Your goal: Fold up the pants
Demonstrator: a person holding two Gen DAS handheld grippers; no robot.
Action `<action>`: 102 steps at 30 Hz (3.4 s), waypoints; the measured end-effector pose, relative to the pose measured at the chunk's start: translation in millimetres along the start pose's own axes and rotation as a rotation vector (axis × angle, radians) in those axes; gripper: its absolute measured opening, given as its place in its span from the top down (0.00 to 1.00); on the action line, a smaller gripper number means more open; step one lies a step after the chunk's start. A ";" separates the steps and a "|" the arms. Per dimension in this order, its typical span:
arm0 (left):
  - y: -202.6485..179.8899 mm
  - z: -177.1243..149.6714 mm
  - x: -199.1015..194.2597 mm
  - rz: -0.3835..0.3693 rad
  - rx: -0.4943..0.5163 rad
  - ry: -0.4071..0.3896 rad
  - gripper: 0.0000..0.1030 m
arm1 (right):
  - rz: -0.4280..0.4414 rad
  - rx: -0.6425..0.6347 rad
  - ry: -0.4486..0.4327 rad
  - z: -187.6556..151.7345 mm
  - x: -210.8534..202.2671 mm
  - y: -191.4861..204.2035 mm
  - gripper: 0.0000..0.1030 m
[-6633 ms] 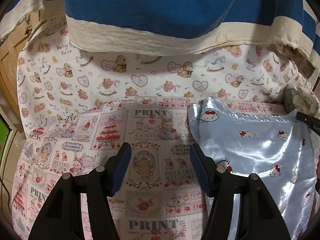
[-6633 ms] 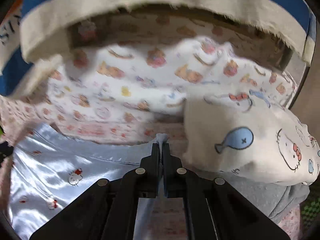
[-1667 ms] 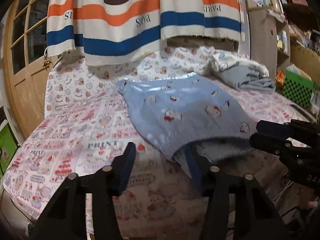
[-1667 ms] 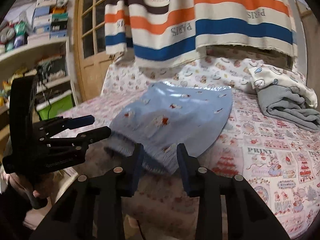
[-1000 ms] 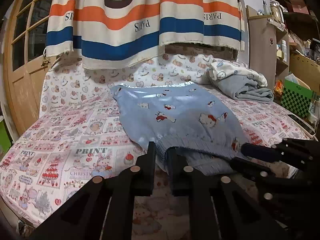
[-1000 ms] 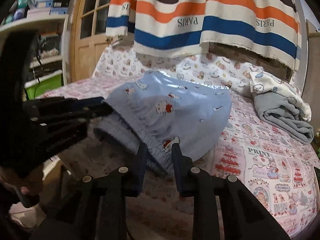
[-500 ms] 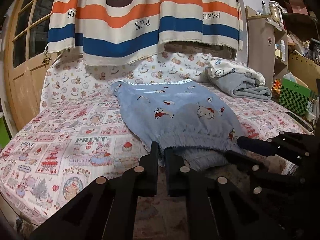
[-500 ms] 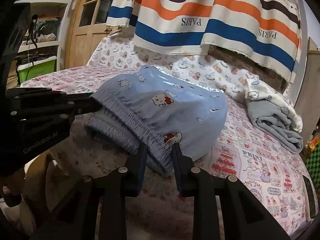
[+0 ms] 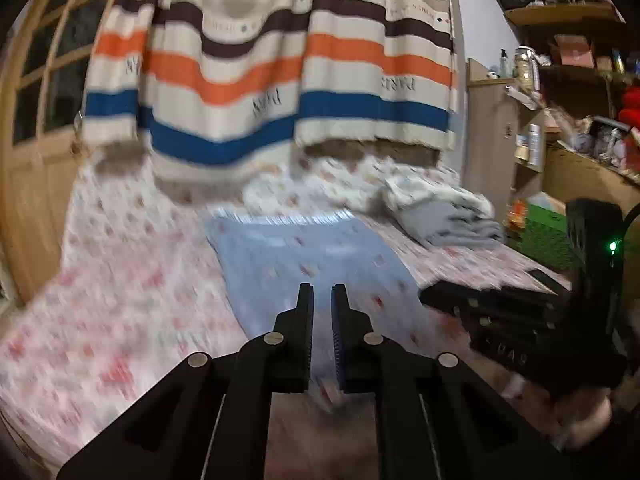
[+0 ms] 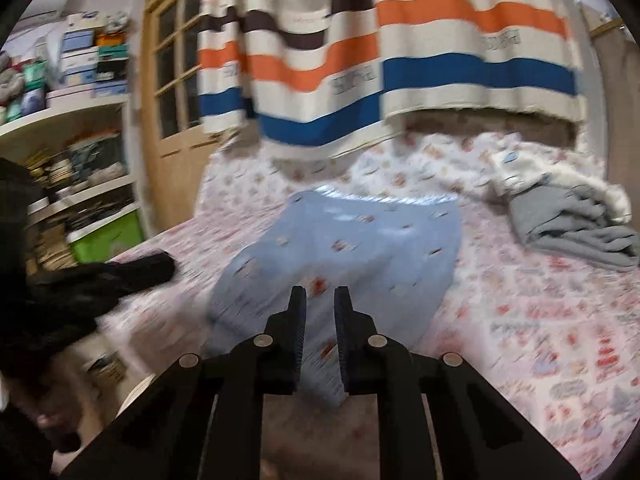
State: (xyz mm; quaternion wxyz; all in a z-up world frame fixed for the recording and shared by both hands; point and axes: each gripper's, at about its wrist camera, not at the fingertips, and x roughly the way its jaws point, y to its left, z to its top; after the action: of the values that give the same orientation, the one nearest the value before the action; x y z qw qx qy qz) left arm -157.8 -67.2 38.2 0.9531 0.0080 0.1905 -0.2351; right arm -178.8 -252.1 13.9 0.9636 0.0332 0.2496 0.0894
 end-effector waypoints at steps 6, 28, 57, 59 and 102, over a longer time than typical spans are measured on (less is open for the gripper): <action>10.4 8.3 73.0 0.066 -0.057 0.187 0.93 | 0.082 0.205 0.079 9.9 33.8 -18.8 0.86; 11.5 -41.9 69.0 0.107 -0.044 0.252 0.93 | 0.001 0.128 0.207 -27.1 37.8 -14.1 0.86; 54.6 140.2 98.6 0.241 0.194 -0.190 0.01 | 0.054 0.140 0.093 142.2 69.7 -151.4 0.39; 60.9 148.6 118.1 0.246 0.174 -0.168 0.01 | 0.073 0.163 0.143 147.1 95.2 -159.7 0.39; 162.4 100.5 305.1 0.230 0.000 0.307 0.15 | 0.192 0.197 0.475 137.3 360.6 -210.2 0.95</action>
State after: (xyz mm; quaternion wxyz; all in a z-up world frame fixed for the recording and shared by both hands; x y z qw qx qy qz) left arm 200.8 -69.1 7.4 0.9334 0.0654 0.3314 -0.1206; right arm 230.7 -393.0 -60.4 0.8572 0.1284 0.4719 0.1610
